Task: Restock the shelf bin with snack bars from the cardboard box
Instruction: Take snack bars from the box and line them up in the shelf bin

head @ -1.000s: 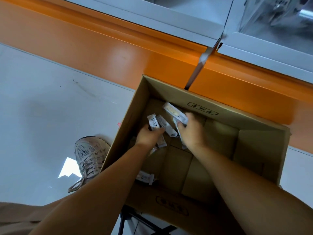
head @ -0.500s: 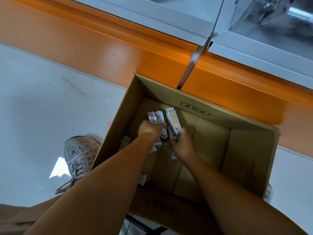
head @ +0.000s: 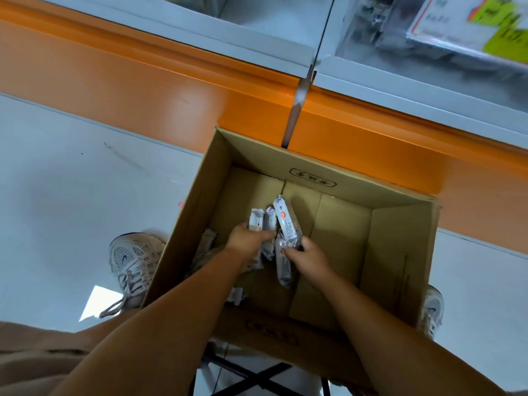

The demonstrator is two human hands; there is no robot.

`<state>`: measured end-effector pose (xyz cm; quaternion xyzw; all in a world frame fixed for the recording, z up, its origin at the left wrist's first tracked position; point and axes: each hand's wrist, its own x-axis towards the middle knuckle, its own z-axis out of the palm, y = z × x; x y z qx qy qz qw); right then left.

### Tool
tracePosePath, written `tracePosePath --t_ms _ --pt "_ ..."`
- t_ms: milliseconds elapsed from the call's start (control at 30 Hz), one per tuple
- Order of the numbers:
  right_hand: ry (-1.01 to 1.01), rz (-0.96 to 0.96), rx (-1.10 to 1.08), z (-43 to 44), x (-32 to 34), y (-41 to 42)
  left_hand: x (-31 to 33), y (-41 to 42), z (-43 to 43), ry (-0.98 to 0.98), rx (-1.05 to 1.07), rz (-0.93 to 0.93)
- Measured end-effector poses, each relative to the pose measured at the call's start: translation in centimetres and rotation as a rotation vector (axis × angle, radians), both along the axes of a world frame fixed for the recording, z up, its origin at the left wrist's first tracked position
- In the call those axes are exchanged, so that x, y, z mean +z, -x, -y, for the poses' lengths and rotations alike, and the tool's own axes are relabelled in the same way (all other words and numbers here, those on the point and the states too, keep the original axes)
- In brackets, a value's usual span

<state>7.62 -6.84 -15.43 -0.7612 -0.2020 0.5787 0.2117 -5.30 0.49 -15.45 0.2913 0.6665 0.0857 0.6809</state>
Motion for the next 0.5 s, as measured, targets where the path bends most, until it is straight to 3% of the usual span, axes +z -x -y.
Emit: tracePosePath --t_ms 133,500 --pt "-0.046 -0.029 0.008 0.6 2.1 -0.2 2.0 0.9 0.8 0.039 -0.079 0.125" --pt "-0.248 0.016 0.009 2.9 9.0 0.7 8.1 1.7 2.6 -0.187 -0.126 0.397"
